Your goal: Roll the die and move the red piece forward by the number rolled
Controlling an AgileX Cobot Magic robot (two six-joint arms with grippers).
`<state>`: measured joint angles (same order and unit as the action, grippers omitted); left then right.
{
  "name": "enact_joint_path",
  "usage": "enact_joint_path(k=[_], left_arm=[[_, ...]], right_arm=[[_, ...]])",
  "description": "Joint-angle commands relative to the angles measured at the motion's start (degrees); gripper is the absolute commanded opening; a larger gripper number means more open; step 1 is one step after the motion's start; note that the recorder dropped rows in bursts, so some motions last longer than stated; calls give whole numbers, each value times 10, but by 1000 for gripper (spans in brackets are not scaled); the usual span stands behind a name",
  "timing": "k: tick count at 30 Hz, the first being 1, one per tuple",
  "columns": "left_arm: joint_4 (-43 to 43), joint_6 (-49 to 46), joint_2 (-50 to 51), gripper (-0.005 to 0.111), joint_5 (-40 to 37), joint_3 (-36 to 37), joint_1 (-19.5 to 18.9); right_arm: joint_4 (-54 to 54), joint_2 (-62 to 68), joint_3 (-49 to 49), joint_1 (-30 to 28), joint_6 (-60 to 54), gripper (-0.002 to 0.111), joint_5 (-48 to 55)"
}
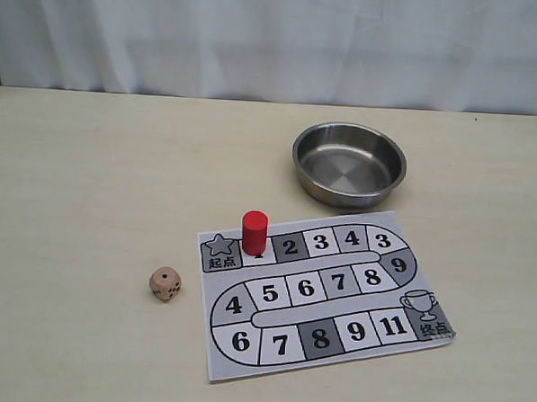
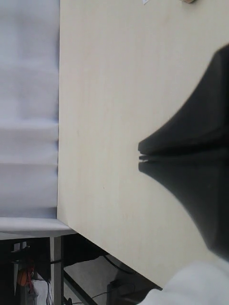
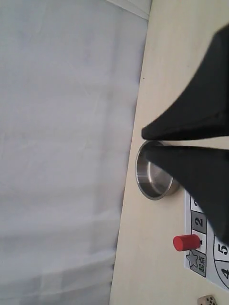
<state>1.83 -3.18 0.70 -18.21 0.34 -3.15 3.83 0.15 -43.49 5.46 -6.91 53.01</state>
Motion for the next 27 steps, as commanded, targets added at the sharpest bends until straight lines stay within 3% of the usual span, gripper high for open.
enact_joint_path(k=[1,7,15,24,27], left_arm=[[-1,0,0,0,6,-3,5],[-1,0,0,0,6,-3,5],[-1,0,0,0,6,-3,5],[-1,0,0,0,6,-3,5],[-1,0,0,0,6,-3,5]], right_arm=[[1,-1,44,-2,-8,4,-85],[-8,-1,219,-2,-8,4,-301],[3,-1,373,-2,-8,4,-517],[-3,-1,435,-45,-28,4,-577],[-3,-1,435,-63,-28,4,-553]])
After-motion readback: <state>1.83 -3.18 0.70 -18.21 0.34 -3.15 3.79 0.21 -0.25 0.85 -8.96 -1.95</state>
